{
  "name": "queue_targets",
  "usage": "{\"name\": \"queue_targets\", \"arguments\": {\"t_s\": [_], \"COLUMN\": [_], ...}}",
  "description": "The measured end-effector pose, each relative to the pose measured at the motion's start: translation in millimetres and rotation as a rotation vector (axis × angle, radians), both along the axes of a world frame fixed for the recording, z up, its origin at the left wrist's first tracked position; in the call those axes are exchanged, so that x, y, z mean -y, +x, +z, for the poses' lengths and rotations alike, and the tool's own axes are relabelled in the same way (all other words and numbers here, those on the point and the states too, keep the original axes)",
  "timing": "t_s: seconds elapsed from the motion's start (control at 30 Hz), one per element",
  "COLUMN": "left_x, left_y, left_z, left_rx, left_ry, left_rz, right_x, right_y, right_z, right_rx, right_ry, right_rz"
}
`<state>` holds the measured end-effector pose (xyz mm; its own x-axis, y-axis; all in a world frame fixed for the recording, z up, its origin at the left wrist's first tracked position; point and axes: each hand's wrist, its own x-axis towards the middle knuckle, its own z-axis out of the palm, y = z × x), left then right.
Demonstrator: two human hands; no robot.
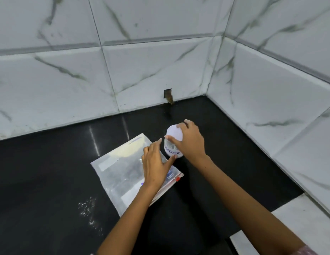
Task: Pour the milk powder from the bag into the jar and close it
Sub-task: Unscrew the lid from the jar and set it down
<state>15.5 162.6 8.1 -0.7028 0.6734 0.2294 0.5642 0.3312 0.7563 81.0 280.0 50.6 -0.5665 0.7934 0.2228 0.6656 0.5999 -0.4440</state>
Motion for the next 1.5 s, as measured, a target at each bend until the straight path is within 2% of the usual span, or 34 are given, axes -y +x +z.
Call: {"name": "queue_targets", "arguments": {"t_s": [0.1,0.33,0.47,0.6,0.7,0.73,0.77,0.87,0.9,0.97,1.07,1.13,1.23,1.3,1.4,1.5], "left_x": [-19.3,-54.2,-67.8,-67.6,-66.8,-66.7,-66.8,-67.0,-67.3,-68.0,-66.7,-66.5,-67.2,-67.4,-67.5,-67.5], "left_y": [-3.1,9.3,11.8,10.2,9.1,8.8,8.6,8.9,9.2,9.8,11.3,10.7,10.7,11.3,13.0,13.3], "left_z": [-5.7,-17.9,-19.3,-24.2,-24.5,-24.1,-24.5,-28.1,-28.4,-28.2,-27.0,-28.0,-29.0,-29.1,-29.9,-30.1], "left_rx": [-0.034,0.078,0.138,0.14,0.11,0.1,0.092,0.083,0.091,0.115,0.146,0.154,0.115,0.113,0.122,0.105], "left_ry": [0.013,0.133,0.212,0.247,0.257,0.254,0.247,0.227,0.228,0.237,0.242,0.23,0.219,0.23,0.224,0.233], "left_rz": [0.013,0.229,0.3,0.269,0.266,0.271,0.274,0.293,0.3,0.317,0.346,0.34,0.334,0.356,0.382,0.371], "right_x": [-1.8,-8.7,-12.4,-28.8,-48.6,-52.6,-54.4,-50.8,-49.4,-51.7,-66.6,-67.6,-62.3,-62.8,-71.0,-64.7], "right_y": [-9.0,-11.0,-10.3,-2.1,1.4,0.8,-0.2,-7.0,-9.4,-11.9,-14.4,-13.6,-14.6,-15.2,-14.1,-11.6], "right_z": [2.3,9.4,5.3,12.0,26.5,30.0,31.2,26.9,26.4,31.4,44.7,44.6,35.0,37.4,49.0,43.3], "right_rx": [0.063,0.131,0.097,-0.001,0.036,0.083,0.157,0.438,0.478,0.49,0.486,0.48,0.608,0.6,0.535,0.581], "right_ry": [0.038,0.056,0.075,-0.108,-0.335,-0.348,-0.292,0.051,0.09,0.047,-0.138,-0.159,0.062,0.077,-0.101,0.001], "right_rz": [0.014,0.062,0.113,0.302,0.52,0.558,0.566,0.477,0.468,0.563,0.795,0.76,0.588,0.675,0.871,0.714]}}
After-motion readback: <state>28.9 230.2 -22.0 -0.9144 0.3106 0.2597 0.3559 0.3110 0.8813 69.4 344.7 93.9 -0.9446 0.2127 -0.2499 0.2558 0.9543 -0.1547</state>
